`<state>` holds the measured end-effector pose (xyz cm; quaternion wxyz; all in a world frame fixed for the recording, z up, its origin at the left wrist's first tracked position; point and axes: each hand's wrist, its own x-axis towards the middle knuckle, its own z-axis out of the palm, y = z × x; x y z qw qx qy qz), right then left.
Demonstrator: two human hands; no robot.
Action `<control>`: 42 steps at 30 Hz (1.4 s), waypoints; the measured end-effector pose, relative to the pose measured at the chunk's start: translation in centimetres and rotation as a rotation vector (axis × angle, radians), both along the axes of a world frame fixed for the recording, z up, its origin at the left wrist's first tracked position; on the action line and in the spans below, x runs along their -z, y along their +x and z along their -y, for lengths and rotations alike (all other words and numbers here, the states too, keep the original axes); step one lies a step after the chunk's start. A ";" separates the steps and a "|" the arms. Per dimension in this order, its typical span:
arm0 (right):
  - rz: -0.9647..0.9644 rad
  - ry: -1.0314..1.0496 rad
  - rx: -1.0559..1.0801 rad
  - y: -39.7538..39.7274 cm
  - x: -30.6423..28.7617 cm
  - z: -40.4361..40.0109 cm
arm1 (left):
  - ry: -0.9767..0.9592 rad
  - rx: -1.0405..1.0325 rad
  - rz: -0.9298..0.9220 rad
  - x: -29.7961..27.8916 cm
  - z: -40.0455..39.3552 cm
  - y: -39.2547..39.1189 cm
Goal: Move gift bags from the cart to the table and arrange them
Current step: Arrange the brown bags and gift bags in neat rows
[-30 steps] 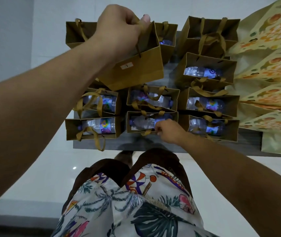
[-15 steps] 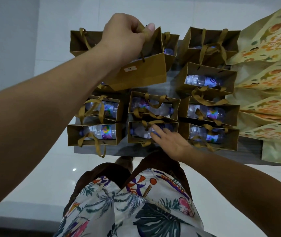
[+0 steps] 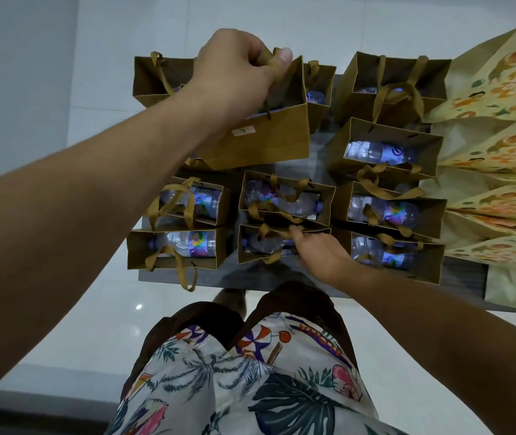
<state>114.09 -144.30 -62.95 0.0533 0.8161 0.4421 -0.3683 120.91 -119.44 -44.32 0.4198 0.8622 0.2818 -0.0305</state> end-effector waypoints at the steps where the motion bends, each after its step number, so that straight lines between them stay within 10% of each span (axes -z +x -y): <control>1: -0.030 -0.007 -0.002 0.1 -0.2 0.1 | -0.001 -0.003 0.000 0.1 0.0 0.0; 24: 0.105 -0.403 -0.074 -2.3 -6.5 -0.4 | -0.022 0.050 0.004 -2.6 0.6 -1.4; 42: 0.157 0.528 0.094 -2.1 -13.0 0.8 | -0.038 0.029 0.069 -8.2 1.0 -1.9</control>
